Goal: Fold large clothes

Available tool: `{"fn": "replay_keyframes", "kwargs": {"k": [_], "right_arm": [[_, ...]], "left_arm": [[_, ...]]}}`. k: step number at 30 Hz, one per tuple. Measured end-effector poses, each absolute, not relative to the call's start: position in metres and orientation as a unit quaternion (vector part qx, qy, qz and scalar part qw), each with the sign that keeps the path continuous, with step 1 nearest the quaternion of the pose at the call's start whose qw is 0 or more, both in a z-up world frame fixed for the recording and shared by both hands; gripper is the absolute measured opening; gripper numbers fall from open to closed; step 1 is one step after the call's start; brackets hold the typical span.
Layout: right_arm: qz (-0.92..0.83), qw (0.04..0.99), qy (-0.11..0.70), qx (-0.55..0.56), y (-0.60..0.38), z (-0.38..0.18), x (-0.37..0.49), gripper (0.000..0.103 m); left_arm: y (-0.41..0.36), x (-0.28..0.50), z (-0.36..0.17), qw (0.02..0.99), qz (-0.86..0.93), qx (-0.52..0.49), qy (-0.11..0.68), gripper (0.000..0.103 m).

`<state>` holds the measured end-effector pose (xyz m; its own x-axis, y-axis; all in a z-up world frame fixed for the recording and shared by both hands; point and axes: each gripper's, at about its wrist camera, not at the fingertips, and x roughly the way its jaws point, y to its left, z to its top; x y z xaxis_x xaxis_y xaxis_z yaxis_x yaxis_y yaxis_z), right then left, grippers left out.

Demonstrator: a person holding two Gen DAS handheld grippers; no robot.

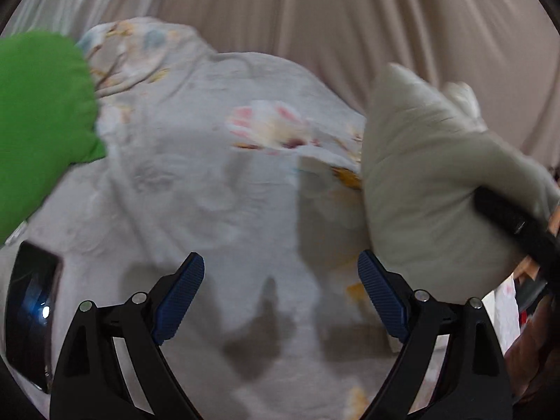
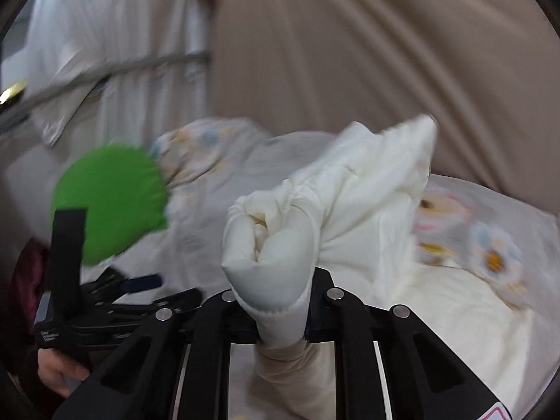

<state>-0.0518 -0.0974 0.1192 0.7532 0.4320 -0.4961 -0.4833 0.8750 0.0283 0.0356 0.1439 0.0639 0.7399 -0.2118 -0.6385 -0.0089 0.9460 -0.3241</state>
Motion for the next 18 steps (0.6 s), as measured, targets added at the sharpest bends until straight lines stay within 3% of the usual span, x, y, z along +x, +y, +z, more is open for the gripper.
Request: {"fn": "replay_keyframes", "kwargs": {"k": [5, 8, 13, 18], "right_arm": [[0.299, 0.89, 0.335, -0.08, -0.022, 0.06, -0.019, 0.012], [0.301, 0.888, 0.344, -0.051, -0.029, 0.062, -0.011, 0.012], [0.278, 0.92, 0.257, 0.098, -0.144, 0.128, -0.028, 0.011], [0.131, 0.944, 0.215, 0.213, -0.303, 0.113, -0.076, 0.011]], "left_arm": [[0.176, 0.037, 0.044, 0.909, 0.005, -0.161, 0.383, 0.084], [0.184, 0.041, 0.041, 0.899, -0.032, -0.205, 0.386, 0.084], [0.156, 0.049, 0.069, 0.91, -0.083, -0.197, 0.355, 0.084], [0.092, 0.06, 0.102, 0.915, -0.171, -0.159, 0.329, 0.085]]}}
